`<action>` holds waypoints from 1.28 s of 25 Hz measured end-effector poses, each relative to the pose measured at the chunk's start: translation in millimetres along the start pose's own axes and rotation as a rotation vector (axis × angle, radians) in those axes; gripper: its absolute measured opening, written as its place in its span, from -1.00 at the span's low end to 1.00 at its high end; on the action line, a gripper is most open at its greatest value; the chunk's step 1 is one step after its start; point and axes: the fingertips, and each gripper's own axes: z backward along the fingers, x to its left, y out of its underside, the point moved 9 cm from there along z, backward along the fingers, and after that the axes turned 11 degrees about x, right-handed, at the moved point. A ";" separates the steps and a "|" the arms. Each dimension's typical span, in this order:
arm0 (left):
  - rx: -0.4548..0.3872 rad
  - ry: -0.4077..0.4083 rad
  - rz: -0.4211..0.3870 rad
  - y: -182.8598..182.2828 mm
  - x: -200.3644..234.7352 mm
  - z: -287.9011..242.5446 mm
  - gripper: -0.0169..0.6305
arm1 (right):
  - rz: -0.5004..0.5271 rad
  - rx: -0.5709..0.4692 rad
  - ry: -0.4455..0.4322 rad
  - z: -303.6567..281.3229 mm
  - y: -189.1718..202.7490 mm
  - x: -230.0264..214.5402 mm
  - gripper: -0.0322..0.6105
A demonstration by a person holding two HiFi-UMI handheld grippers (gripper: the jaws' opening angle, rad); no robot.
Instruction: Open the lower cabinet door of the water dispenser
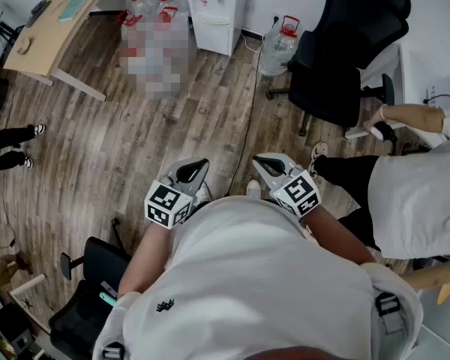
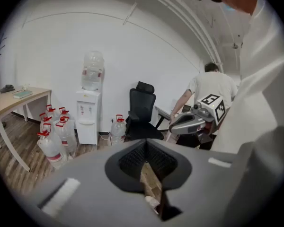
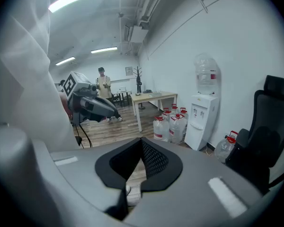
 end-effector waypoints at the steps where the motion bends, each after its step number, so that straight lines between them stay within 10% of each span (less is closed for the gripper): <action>1: 0.000 0.002 -0.010 -7.2 -9.0 -10.1 -0.77 | -0.007 0.004 0.004 8.2 7.7 -8.7 -0.89; 15: -0.005 -0.020 0.011 -60.8 -48.7 -82.8 -0.77 | -0.063 0.009 -0.002 40.3 59.4 -98.9 -0.89; 32: 0.000 0.109 -0.142 -157.9 198.2 -116.7 -0.77 | -0.134 0.057 0.167 -119.5 -83.2 -213.8 -0.66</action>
